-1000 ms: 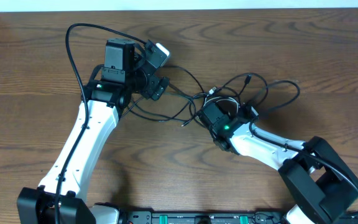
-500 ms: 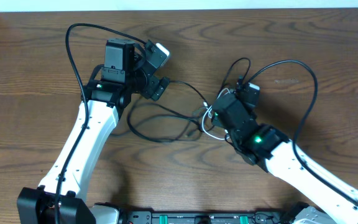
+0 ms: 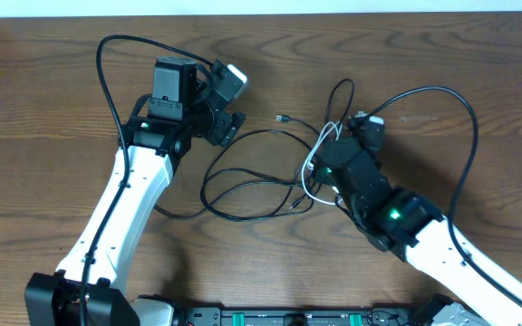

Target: Untangle cables

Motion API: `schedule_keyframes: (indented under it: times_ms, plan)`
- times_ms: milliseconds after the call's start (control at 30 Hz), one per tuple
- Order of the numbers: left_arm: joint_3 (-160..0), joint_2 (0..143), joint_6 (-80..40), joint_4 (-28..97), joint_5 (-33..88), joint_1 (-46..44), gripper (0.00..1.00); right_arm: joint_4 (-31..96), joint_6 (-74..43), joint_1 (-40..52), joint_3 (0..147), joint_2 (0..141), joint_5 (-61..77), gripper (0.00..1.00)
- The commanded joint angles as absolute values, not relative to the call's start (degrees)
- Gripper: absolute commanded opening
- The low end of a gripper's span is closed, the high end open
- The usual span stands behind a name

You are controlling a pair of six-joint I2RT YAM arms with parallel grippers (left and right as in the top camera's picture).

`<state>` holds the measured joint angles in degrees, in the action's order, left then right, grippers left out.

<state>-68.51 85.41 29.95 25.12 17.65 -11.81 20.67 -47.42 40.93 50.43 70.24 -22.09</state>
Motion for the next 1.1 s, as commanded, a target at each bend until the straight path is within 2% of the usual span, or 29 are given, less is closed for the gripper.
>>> schedule_keyframes:
  times_ms: [0,100,267,300,400,500,533,667,800,833,933,1067]
  plan:
    - [-68.6,85.7,29.8,25.2,17.5,-11.6,0.8,19.8,-42.4,40.8,53.1,65.7,-22.1,0.01]
    - [-68.6,85.7,29.8,25.2,17.5,-11.6,0.81,19.8,-39.0,40.8,55.2,62.2,-21.7,0.02]
    - [-68.6,85.7,29.8,25.2,17.5,-11.6,0.81,19.9,-33.8,40.8,57.4,57.5,-17.9,0.29]
    - [-68.6,85.7,29.8,25.2,17.5,-11.6,0.81,19.9,-33.1,40.8,57.4,56.9,-17.4,0.3]
    - [-68.6,85.7,29.8,25.2,17.5,-11.6,0.81,20.8,-32.5,40.8,57.4,56.1,-17.4,0.03]
    - [-68.6,85.7,29.8,25.2,17.5,-11.6,0.81,22.2,-32.5,40.8,57.4,56.3,-17.4,0.01]
    - [-68.6,85.7,29.8,25.3,17.5,-11.6,0.81,22.7,-32.5,40.8,57.4,56.4,-17.4,0.04]
    - [-68.6,85.7,29.8,25.3,17.5,-11.6,0.81,27.0,-32.6,40.8,57.4,57.7,-17.5,0.31]
    - [-68.6,85.7,29.8,25.5,17.5,-11.6,0.81,36.6,-38.3,40.8,57.4,61.1,-17.5,0.72]
    - [-68.6,85.7,29.8,25.5,17.5,-11.6,0.81,39.3,-40.3,40.8,57.4,62.1,-17.6,0.76]
    - [-68.6,85.7,29.8,25.6,17.5,-11.6,0.81,46.8,-42.8,40.8,57.4,65.4,-17.0,0.79]
    - [-68.6,85.7,29.8,25.6,17.5,-11.6,0.81,55.2,-36.7,40.9,57.4,68.3,-15.6,0.87]
